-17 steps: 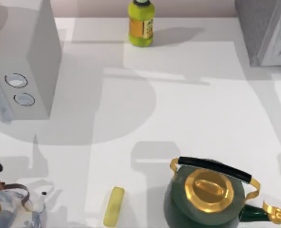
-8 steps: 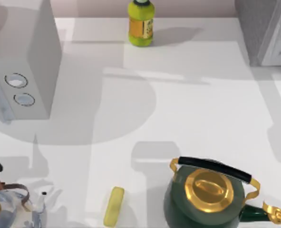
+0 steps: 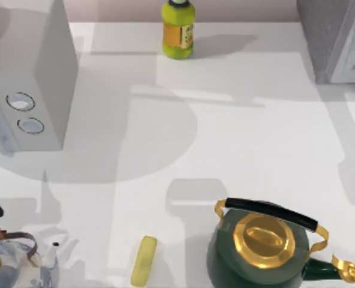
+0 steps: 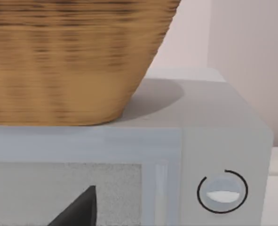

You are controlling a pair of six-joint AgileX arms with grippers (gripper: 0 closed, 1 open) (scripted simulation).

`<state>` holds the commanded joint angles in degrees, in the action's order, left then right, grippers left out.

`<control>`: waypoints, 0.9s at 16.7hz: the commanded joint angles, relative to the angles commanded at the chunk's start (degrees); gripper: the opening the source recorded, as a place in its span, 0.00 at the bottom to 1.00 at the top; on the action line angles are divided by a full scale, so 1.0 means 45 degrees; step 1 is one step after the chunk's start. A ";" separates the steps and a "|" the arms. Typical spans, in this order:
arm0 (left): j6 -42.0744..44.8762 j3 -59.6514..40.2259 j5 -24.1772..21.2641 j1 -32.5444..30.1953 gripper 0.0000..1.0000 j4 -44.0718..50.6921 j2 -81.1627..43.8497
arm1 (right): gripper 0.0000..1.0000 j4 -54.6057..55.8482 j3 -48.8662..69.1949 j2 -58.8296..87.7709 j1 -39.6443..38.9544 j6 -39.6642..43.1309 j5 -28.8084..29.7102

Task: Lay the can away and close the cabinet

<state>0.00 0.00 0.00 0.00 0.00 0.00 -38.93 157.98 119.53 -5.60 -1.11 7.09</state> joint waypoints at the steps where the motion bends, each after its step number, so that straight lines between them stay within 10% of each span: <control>1: 0.0000 0.0000 0.0000 0.0000 1.00 0.0000 0.0000 | 0.38 0.0000 0.0000 0.0000 0.0000 0.0000 0.0000; 9: 0.0000 0.0000 0.0000 0.0000 1.00 0.0000 0.0000 | 0.98 0.0000 0.0000 0.0000 0.0000 0.0000 0.0000; 15: 0.0000 0.0000 0.0000 0.0000 1.00 0.0000 0.0000 | 1.00 0.0000 0.0000 0.0000 0.0000 0.0000 0.0000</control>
<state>0.00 0.00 0.00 0.00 0.00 0.00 -38.93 157.98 119.53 -5.60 -1.11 7.09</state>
